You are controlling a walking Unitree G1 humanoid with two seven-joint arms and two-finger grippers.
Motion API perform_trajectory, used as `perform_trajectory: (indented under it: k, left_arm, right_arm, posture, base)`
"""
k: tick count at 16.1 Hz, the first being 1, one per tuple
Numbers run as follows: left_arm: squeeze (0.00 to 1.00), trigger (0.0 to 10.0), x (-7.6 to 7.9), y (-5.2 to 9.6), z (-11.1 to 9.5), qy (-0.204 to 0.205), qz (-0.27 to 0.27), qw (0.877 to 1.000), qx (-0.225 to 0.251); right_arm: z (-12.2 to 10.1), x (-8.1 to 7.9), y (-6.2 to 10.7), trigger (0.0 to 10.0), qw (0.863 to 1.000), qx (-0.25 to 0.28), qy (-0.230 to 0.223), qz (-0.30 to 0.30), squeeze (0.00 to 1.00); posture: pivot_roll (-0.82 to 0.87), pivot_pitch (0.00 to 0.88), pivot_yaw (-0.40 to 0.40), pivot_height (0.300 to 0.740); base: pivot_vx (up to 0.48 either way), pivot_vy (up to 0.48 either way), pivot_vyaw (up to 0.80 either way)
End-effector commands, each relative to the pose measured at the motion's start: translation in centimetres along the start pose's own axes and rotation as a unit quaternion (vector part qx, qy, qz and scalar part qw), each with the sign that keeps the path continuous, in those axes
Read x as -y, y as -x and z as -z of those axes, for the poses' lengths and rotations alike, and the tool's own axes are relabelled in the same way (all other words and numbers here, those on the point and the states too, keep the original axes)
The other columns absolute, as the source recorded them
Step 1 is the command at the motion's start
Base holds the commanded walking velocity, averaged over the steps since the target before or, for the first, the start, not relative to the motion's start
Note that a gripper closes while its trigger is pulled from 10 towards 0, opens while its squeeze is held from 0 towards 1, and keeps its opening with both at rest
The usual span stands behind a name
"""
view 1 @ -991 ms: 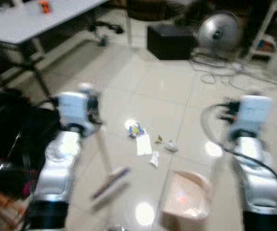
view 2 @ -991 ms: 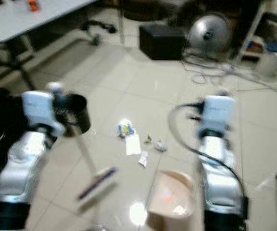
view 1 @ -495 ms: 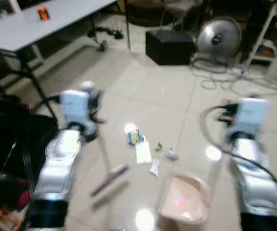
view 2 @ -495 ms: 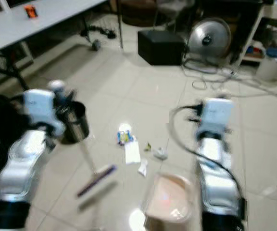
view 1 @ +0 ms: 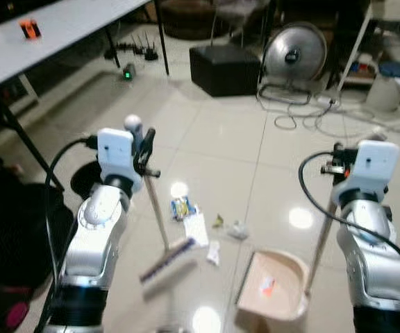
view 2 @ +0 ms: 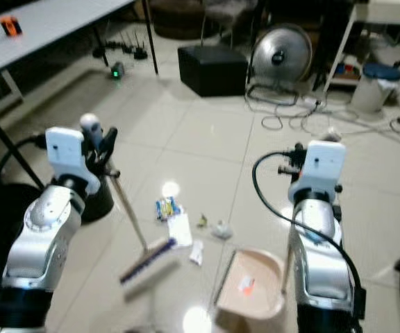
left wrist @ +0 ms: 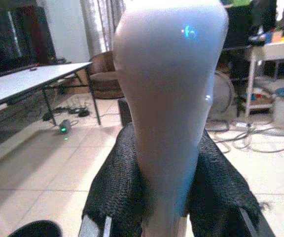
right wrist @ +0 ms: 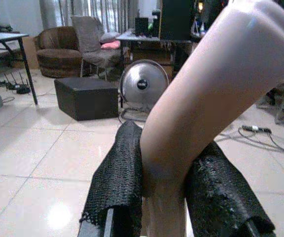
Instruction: Sweep floor
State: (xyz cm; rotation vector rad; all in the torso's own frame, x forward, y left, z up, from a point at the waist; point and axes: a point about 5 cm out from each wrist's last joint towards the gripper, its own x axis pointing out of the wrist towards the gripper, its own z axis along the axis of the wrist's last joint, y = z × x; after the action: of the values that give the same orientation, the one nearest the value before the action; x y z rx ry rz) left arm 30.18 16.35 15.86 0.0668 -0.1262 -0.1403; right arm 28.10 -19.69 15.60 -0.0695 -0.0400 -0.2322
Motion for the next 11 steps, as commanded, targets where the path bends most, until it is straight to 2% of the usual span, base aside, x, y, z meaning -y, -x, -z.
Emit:
perform_trajectory:
  k: [1, 11]
  left_arm:
    - [0.0, 10.0, -0.53, -0.19, -0.82, -0.013, -0.006, 1.0, 0.016]
    - [0.0, 10.0, -0.23, 0.0, -0.58, -0.011, -0.003, 1.0, 0.011]
  right_arm:
    - [-1.0, -0.91, -0.08, 10.0, 0.999, 0.025, -0.011, -0.018, 0.0]
    - [-0.8, -1.07, 0.15, 10.0, 0.999, 0.022, -0.001, -0.027, 0.0]
  posture:
    - [0.05, 0.0, 0.066, 0.74]
    - [0.04, 0.017, 0.068, 0.74]
  base:
    - [0.379, 0.0, 0.0]
    - [0.381, 0.0, 0.0]
